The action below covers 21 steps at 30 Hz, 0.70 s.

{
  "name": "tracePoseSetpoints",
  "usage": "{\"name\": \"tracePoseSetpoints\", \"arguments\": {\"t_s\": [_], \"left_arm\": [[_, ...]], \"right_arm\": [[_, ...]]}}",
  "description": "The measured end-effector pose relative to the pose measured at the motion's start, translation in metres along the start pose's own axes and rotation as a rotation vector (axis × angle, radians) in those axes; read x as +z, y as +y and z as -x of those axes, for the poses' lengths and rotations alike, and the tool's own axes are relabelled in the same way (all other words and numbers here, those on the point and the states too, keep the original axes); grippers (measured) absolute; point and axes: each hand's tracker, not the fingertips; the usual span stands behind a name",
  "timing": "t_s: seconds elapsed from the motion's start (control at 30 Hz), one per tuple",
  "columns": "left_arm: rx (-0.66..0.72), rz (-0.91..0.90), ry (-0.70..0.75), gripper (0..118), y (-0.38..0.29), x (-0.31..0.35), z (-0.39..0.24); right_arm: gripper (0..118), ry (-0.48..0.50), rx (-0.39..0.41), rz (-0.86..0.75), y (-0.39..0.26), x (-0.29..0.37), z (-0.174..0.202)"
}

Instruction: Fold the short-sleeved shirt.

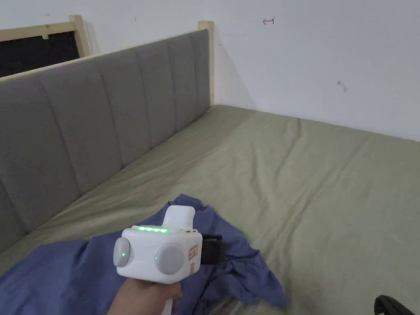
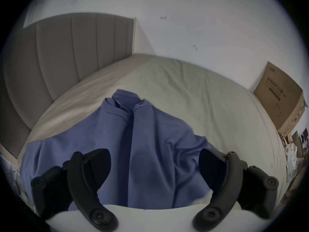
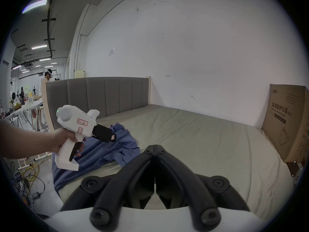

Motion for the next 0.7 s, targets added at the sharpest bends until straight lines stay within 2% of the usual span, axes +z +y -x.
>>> {"name": "tracePoseSetpoints", "arguments": {"t_s": [0.13,0.17,0.2,0.23,0.27,0.3,0.33,0.5,0.6,0.67,0.7], "left_arm": [[0.016,0.057,0.049,109,0.005,-0.03,0.008],[0.014,0.058,0.048,104,0.002,-0.033,0.008],[0.005,0.079,0.033,91,0.0,-0.033,0.004],[-0.015,0.095,0.038,58,-0.004,-0.032,-0.002],[-0.063,0.096,0.061,38,-0.01,-0.032,-0.006],[-0.173,0.07,0.125,25,-0.018,-0.03,-0.012],[-0.23,0.038,0.15,2,-0.022,-0.031,-0.016],[-0.186,0.003,0.101,2,-0.009,-0.008,-0.024],[-0.249,-0.083,0.073,2,0.007,0.023,-0.052],[-0.269,-0.133,-0.017,2,0.021,0.045,-0.083],[-0.308,-0.157,0.017,2,0.028,0.057,-0.103]], "right_arm": [[0,-0.003,-0.062,0.012,-0.008,-0.006,-0.01],[0,-0.003,-0.069,0.013,-0.01,-0.005,-0.011],[0,0.0,-0.073,0.017,-0.012,-0.005,-0.013],[0,0.004,-0.072,0.021,-0.013,-0.006,-0.014],[0,0.001,-0.065,0.025,-0.014,-0.006,-0.014],[0,-0.008,-0.057,0.028,-0.015,-0.005,-0.014],[0,-0.009,-0.059,0.029,-0.014,-0.003,-0.016],[0,-0.028,-0.073,0.008,-0.008,0.02,-0.025],[0,-0.051,-0.079,-0.007,-0.001,0.044,-0.033],[0,-0.073,-0.092,-0.024,0.005,0.064,-0.04],[0,-0.088,-0.101,-0.039,0.008,0.076,-0.043]]}}
